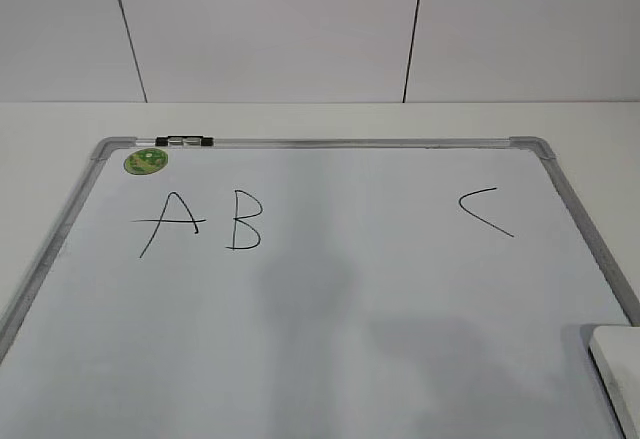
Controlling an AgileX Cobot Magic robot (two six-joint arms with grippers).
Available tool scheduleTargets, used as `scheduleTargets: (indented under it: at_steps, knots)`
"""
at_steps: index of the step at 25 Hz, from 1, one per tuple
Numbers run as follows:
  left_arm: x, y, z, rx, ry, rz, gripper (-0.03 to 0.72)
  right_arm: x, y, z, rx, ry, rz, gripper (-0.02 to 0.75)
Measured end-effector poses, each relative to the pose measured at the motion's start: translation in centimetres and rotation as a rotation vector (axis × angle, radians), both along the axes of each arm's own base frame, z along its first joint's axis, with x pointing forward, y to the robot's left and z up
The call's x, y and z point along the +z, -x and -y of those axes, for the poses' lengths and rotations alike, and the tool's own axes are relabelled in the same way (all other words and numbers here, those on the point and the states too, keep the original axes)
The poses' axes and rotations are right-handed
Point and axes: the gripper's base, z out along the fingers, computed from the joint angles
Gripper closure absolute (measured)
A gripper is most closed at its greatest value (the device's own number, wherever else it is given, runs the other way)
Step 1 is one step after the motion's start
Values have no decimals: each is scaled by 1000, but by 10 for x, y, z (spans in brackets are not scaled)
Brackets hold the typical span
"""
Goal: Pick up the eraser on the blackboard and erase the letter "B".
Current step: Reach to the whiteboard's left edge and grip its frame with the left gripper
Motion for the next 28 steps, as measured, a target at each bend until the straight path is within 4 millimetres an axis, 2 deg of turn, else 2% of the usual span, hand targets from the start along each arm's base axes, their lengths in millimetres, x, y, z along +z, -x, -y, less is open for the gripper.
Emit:
scheduleTargets:
  at_steps: [20,28]
  knots:
    - [0,0,0,0,0,0,452,0,0,0,0,0,0,219]
    - [1,-1,6,-16,93,-22,452,1,0,1,-5,8,2,219]
